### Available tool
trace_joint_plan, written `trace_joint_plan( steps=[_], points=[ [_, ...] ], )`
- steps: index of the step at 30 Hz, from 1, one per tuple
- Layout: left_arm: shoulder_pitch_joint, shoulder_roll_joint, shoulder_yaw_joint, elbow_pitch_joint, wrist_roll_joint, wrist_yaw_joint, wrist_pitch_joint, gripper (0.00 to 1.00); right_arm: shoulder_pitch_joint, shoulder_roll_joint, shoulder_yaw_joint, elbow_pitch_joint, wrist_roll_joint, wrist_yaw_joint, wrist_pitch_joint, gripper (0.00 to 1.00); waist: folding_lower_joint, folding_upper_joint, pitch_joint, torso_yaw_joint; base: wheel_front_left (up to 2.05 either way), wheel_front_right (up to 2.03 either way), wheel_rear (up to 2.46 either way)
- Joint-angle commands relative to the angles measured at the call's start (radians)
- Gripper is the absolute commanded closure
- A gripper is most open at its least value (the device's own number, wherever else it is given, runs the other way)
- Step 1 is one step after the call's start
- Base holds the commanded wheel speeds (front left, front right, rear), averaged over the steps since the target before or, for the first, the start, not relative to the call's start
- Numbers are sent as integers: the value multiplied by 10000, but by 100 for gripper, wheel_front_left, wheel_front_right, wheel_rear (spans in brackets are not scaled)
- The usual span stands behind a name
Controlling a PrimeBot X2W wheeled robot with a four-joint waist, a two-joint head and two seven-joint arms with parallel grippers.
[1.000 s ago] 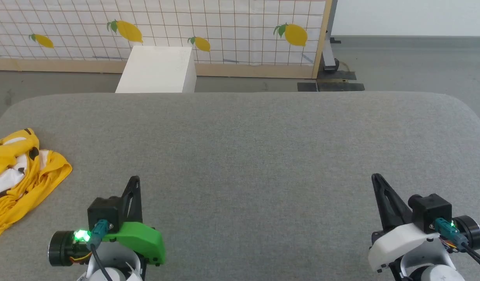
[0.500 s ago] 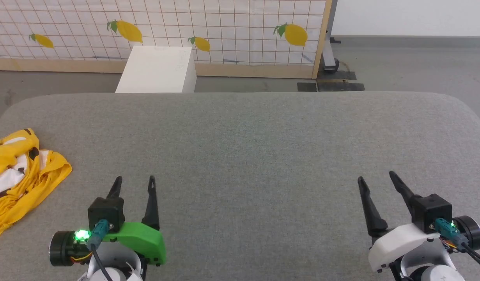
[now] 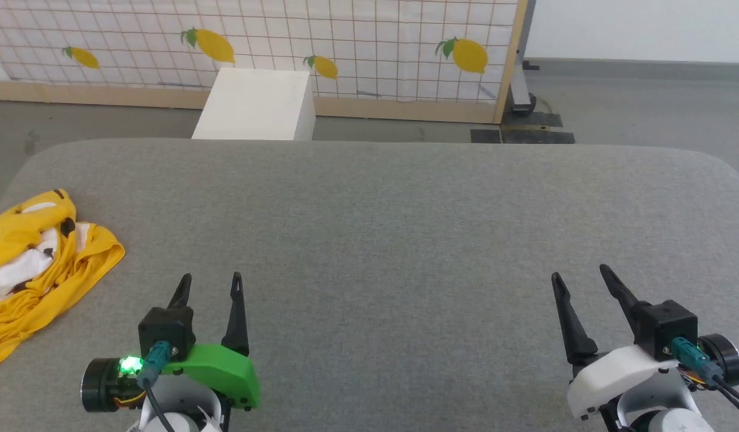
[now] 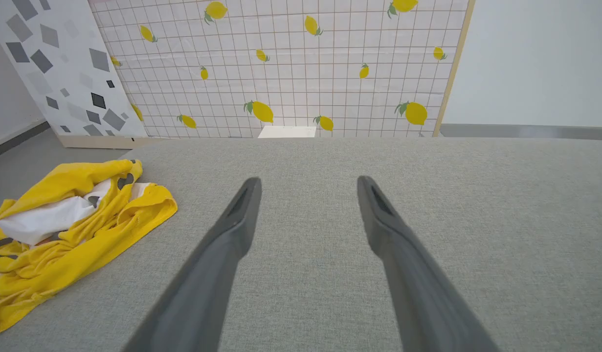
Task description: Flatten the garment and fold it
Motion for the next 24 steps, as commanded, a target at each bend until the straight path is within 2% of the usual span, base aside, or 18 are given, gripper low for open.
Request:
trace_joint_plan(
  steps=[1,24],
  points=[
    [-104,30,-37,58,-88,82,-97,0,-75,4,3,64,99,-2,-117,0,0,0,-12,124,0,0,0],
    [70,310,-148,124,-534,554,-491,0,-166,9,184,417,512,-6,-527,0,0,0,-144,1624,0,0,0]
  ],
)
